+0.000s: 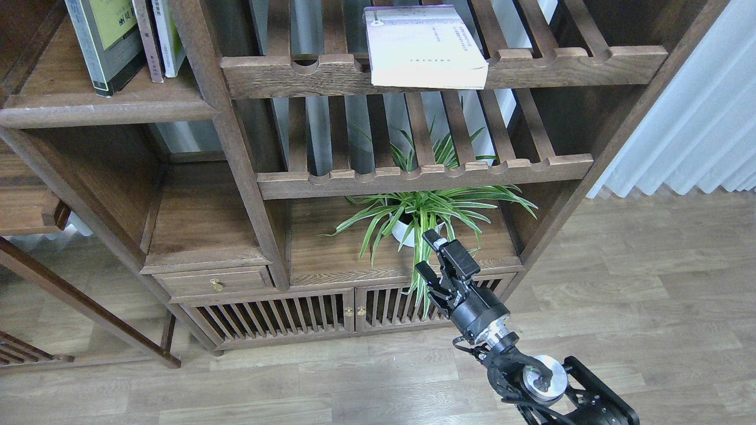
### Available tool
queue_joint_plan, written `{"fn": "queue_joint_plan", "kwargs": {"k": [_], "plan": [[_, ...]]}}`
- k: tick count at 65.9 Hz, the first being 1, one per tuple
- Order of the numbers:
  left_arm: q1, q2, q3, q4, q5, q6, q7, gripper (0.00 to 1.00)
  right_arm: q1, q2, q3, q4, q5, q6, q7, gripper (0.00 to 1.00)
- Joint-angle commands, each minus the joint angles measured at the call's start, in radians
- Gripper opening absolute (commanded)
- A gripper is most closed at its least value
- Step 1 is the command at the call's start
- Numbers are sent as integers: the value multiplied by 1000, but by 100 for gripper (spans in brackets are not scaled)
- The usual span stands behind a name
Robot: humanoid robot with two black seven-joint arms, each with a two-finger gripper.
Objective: Organize books on shelf
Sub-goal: 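Push the red book into the upper shelf with the left gripper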
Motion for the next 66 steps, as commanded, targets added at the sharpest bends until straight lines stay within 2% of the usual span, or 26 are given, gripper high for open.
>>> {"fn": "queue_joint_plan", "kwargs": {"k": [1, 21, 47, 59, 62, 63, 66], "plan": [[-1, -64, -12, 17, 50, 0, -1, 0, 1, 0, 0, 0, 0, 0, 0, 99], [-1, -241, -116, 19, 178, 0, -1, 0, 0, 0, 1, 0, 0, 0, -2, 99], [-1, -301, -145, 19, 245, 0, -6, 0, 3, 0, 0, 0, -1, 0, -2, 99], [-1, -314, -148, 19, 304, 0, -76, 0, 7, 0, 0, -2, -6, 0, -2, 99], [-1, -324, -148, 19, 319, 0, -98, 0, 7, 0, 0, -2, -8, 0, -2, 99], [-1, -349, -148, 20, 330, 0, -118, 0, 9, 0, 0, -2, -8, 0, -2, 99], [-1, -370, -148, 20, 343, 16, -121, 0, 9, 0, 0, -5, -8, 0, -2, 99]]}}
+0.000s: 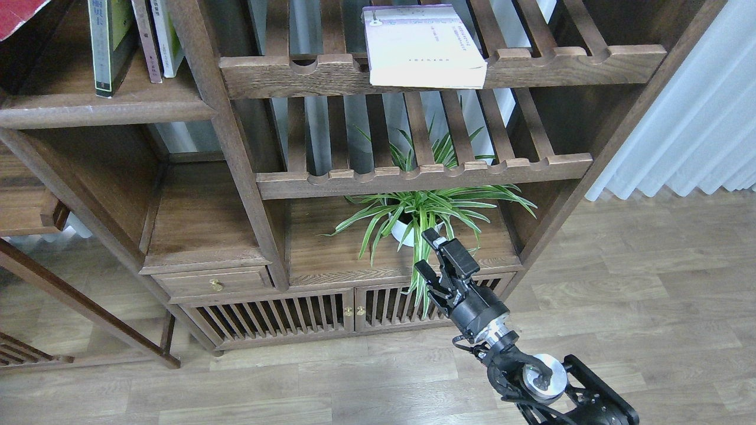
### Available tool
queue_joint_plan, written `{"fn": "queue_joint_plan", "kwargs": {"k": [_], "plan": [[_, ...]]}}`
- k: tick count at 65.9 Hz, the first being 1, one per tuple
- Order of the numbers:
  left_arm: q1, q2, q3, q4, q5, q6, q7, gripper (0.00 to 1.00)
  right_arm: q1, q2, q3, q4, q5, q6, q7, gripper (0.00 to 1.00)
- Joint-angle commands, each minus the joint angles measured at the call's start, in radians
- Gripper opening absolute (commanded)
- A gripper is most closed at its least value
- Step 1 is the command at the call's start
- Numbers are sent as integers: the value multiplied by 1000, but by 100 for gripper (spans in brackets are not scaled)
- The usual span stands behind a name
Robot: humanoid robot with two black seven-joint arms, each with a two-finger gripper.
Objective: Organize books on shelf
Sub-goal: 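Push the red book into the upper shelf with the left gripper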
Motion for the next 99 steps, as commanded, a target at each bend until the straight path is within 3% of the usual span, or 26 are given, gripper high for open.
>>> {"fn": "queue_joint_plan", "kwargs": {"k": [1, 23, 31, 41, 44, 45, 65, 78, 99], "plan": [[0, -55, 0, 1, 43, 22, -36, 0, 2, 0, 0, -3, -1, 0, 0, 99], [-12, -203, 0, 9, 178, 240, -34, 0, -3, 0, -2, -6, -1, 0, -5, 99], [-67, -243, 1, 12, 232, 326, -25, 0, 0, 0, -20, -8, -1, 2, -3, 99], [-103, -257, 7, 26, 270, 384, 16, 0, -1, 0, -28, -8, -1, 2, -3, 99], [-106, -255, 4, 27, 278, 383, 40, 0, -1, 0, -28, -8, -1, 2, -3, 99], [-112, -253, -2, 29, 292, 377, 76, 0, -1, 0, -28, -8, -1, 3, -3, 99], [-126, -250, 12, 72, 350, 328, 144, 4, -11, 0, -28, -8, -1, 3, -3, 99], [-144, -253, 13, 158, 432, 196, 129, 4, -24, 0, -28, -9, -1, 18, -3, 99], [-190, -249, 10, 194, 496, 146, 93, 4, -26, 0, -29, -12, -1, 23, -3, 99]]}}
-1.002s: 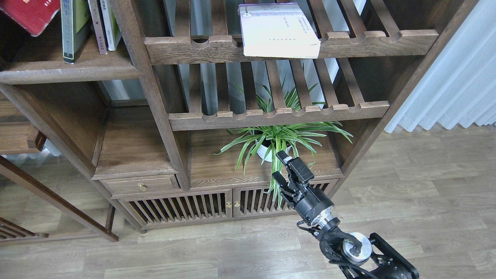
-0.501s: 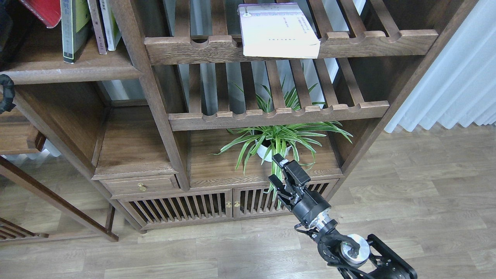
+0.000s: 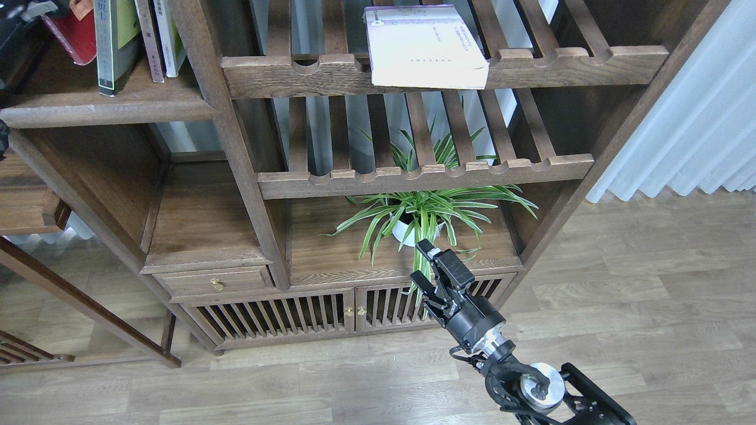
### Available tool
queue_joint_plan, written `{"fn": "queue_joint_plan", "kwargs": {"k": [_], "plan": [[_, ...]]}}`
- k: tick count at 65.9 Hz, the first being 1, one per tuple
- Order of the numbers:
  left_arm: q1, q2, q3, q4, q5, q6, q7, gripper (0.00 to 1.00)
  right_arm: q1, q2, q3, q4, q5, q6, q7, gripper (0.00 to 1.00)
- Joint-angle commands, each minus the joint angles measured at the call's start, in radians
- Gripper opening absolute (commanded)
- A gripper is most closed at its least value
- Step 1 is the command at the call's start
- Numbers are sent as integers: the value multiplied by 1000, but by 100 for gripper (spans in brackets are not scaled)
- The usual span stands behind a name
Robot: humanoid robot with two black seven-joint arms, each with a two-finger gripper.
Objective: Organize books on shelf
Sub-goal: 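Push the red book into the upper shelf with the left gripper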
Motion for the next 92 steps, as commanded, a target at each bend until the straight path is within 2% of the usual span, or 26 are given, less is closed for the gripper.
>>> {"fn": "queue_joint_plan", "kwargs": {"k": [1, 6, 12, 18, 25, 45, 52, 57, 62, 73, 92], "plan": [[-25, 5, -3, 25, 27, -39, -7, 4, 0, 0, -1, 0, 0, 0, 0, 99], [-34, 10, -3, 45, 47, -65, -8, 3, 2, 0, -9, 0, 0, 0, 0, 99], [-49, 11, -4, 84, 109, -119, -41, 2, 2, 0, -17, 0, 0, 0, 1, 99], [-54, 11, 2, 103, 124, -122, -88, 0, 2, 0, -18, 0, 0, 0, 3, 99], [-54, 10, 19, 103, 135, -120, -104, 0, 5, 0, -18, -2, 0, 0, 3, 99], [-56, 8, 23, 107, 141, -117, -105, 5, 9, 0, -18, -3, 0, 0, 3, 99], [-51, 10, 28, 115, 142, -114, -102, 28, 9, 0, -18, -6, 0, 0, 3, 99], [-49, 8, 28, 115, 141, -116, -104, 29, 9, 0, -18, -6, 0, 0, 3, 99], [-52, -1, 28, 115, 141, -116, -104, 35, 9, 0, -18, -8, 0, 0, 3, 99], [-63, -12, 28, 115, 141, -116, -104, 36, 11, 0, -20, -11, 0, 0, 3, 99], [-183, -43, 8, 115, 106, -114, -104, 37, 12, 0, -18, -14, 0, 0, 3, 99]]}}
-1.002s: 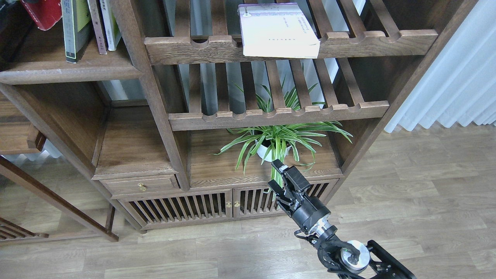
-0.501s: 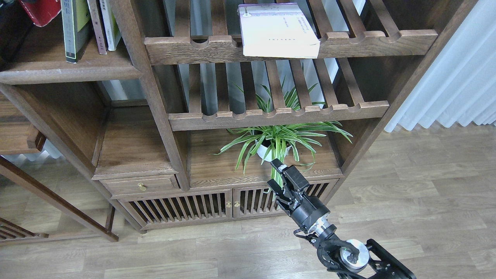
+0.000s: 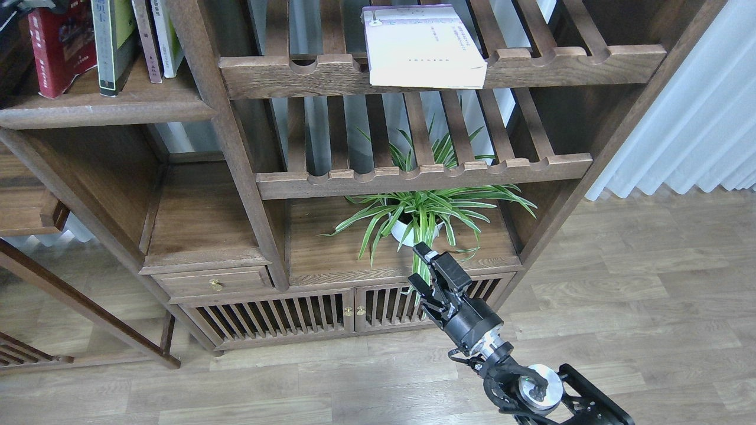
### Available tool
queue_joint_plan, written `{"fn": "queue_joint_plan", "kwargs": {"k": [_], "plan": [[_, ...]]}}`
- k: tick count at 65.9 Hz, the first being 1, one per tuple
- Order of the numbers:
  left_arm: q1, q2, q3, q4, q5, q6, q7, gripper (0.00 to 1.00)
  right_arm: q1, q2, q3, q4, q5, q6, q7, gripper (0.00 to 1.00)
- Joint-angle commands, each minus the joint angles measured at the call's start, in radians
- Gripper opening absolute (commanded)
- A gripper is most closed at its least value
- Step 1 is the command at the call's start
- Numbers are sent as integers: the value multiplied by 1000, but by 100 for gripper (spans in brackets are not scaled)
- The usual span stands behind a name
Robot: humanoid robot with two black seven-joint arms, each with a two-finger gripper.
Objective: Organize books on shelf
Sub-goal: 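Push the red book into the upper shelf with the left gripper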
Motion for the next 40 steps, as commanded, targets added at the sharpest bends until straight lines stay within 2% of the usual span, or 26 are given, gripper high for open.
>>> {"fn": "queue_joint_plan", "kwargs": {"k": [1, 8, 15, 21, 32, 40], "plan": [[-45, -15, -11, -1, -28, 1, 0, 37, -1, 0, 0, 0, 0, 0, 0, 99], [-22, 3, -15, -29, -183, -18, -4, 38, 2, 0, 8, 1, 2, 20, 0, 99], [28, 9, -43, -63, -285, -62, -6, 44, 2, 0, 11, 6, 3, 52, 0, 99], [70, 6, -90, -81, -339, -63, -4, 48, -1, 0, 12, 14, 3, 74, 0, 99], [111, 0, -138, -126, -402, -63, -1, 49, -6, 0, 16, 35, 5, 79, 1, 99], [131, -7, -147, -216, -419, -63, 0, 59, -6, 0, 25, 47, 6, 79, 1, 99]]}}
